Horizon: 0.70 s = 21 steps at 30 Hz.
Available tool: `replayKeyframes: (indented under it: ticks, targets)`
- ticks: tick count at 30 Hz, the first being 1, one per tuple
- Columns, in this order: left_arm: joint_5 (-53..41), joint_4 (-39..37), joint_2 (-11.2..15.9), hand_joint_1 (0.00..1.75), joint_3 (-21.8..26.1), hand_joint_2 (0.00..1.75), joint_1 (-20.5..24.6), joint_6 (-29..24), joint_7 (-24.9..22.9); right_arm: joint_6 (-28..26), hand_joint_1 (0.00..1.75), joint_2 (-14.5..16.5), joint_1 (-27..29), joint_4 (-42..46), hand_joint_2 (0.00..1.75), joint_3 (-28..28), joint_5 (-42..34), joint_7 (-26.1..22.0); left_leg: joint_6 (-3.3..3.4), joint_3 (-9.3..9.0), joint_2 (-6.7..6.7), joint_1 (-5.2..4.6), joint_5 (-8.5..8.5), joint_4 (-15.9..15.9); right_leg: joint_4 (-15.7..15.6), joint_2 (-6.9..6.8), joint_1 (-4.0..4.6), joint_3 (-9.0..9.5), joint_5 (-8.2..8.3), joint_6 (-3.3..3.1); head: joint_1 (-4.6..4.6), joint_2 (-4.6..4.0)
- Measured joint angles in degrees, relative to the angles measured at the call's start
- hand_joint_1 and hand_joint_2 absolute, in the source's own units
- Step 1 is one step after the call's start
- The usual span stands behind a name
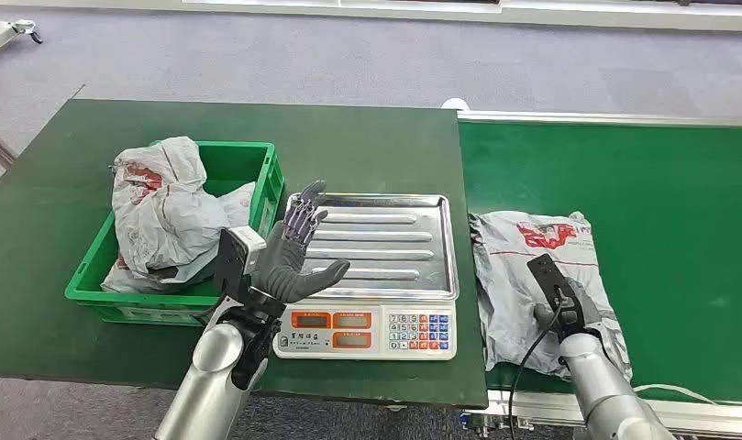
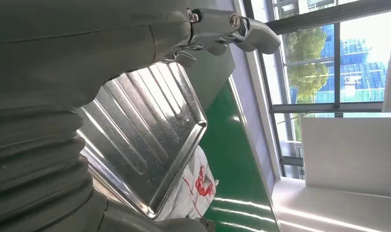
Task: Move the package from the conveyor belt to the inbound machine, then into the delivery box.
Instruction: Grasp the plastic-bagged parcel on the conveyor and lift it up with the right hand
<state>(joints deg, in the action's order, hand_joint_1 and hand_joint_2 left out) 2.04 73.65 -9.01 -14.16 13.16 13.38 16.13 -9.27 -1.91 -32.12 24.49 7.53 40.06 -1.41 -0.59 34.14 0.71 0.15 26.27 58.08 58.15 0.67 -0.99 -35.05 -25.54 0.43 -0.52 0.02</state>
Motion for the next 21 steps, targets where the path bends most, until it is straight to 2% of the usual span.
replayKeyframes:
  ticks: [6, 15, 21]
  targets:
    - [-0.34, 0.20, -0.02, 0.00, 0.00, 1.75, 0.00, 0.00, -0.04, -1.81, 1.73, 0.45, 0.14, 1.40, 1.75, 0.01, -0.96, -2.81, 0.00, 0.00, 0.00, 0.00, 0.00, 0.00, 0.00, 0.00, 0.01, -0.01, 0.00, 0.00, 0.00, 0.00]
    - [-0.33, 0.13, -0.20, 0.00, 0.00, 1.75, 0.04, 0.10, 0.01, -2.74, 1.75, 1.39, 0.41, 4.69, 1.75, 0.00, -2.48, -3.40, 0.00, 0.03, -0.01, 0.00, 0.00, 0.00, 0.00, 0.01, 0.02, -0.06, 0.00, 0.00, 0.00, 0.00]
    - [-0.22, 0.16, -0.20, 0.00, 0.00, 1.75, 0.01, -0.41, 0.11, -7.18, 1.75, 2.40, 1.21, 9.55, 1.75, -0.28, -4.04, -7.34, 0.00, 0.07, -0.01, 0.00, 0.00, 0.00, 0.00, 0.01, 0.01, -0.08, 0.00, 0.00, 0.00, 0.00]
